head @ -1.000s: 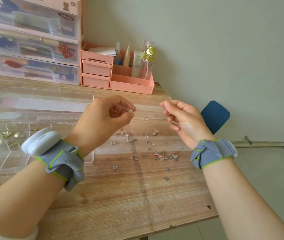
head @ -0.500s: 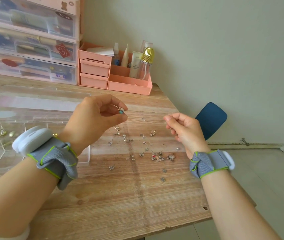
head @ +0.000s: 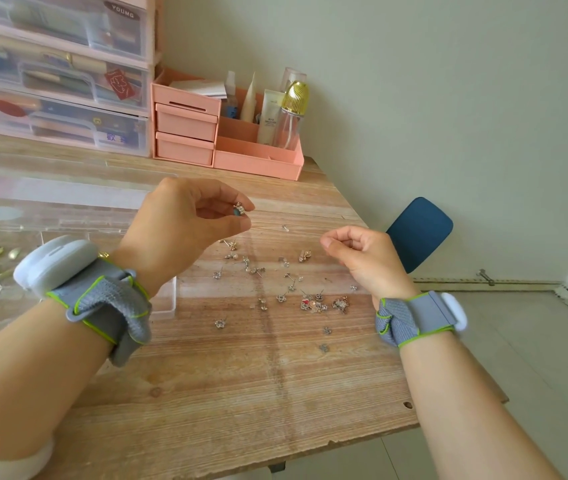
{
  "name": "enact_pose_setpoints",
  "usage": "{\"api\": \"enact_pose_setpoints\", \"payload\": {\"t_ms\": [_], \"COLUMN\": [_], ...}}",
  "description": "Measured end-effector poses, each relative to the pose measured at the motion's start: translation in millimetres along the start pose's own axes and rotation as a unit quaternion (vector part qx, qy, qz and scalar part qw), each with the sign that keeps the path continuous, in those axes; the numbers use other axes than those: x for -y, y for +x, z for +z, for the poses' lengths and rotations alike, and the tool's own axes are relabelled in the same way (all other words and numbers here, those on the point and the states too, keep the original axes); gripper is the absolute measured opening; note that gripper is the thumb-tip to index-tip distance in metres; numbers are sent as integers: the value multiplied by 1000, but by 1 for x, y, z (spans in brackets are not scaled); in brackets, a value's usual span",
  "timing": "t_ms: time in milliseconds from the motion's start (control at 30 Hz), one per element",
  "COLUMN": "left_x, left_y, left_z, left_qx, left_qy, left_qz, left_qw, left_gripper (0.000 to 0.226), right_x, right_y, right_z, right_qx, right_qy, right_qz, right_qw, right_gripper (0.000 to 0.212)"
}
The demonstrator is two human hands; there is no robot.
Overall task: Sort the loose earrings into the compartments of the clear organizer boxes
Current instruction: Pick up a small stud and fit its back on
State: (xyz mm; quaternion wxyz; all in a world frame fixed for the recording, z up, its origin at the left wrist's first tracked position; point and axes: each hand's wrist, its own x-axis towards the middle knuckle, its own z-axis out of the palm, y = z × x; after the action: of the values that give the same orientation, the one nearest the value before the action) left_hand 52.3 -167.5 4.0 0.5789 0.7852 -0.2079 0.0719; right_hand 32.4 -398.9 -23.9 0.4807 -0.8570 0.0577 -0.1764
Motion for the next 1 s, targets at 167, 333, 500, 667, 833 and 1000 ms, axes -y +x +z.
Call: {"api": "enact_pose_setpoints", "payload": {"t_ms": [167, 333, 500, 667, 833, 1000], "left_x": [0, 1, 1, 1, 2, -1], "left_y": [1, 0, 1, 1, 1, 0], "left_z": [-1, -1, -1, -1, -1, 0], "left_qx": [-3, 2, 1, 6, 12, 24], "left_qy": [4, 8, 14, 15, 8, -5], "left_qz": [-5, -6, -6, -5, -7, 1], "left_qw": [1000, 1000, 1000, 1000, 1000, 1000], "left_gripper": [14, 15, 16, 16, 15, 15], "right_x": [0, 0, 1, 3, 6, 21], "right_y": [-1, 1, 3, 0, 1, -6], "right_z": [-1, 5, 6, 2, 4, -1], "right_qx": [25, 32, 20, 17, 18, 75], "right_qy": [-38, -113, -164, -184, -151, 177], "right_qz": [-7, -26, -22, -7, -2, 45], "right_qw": [999, 993, 986, 983, 988, 980], "right_gripper": [4, 5, 4, 5, 6, 9]}}
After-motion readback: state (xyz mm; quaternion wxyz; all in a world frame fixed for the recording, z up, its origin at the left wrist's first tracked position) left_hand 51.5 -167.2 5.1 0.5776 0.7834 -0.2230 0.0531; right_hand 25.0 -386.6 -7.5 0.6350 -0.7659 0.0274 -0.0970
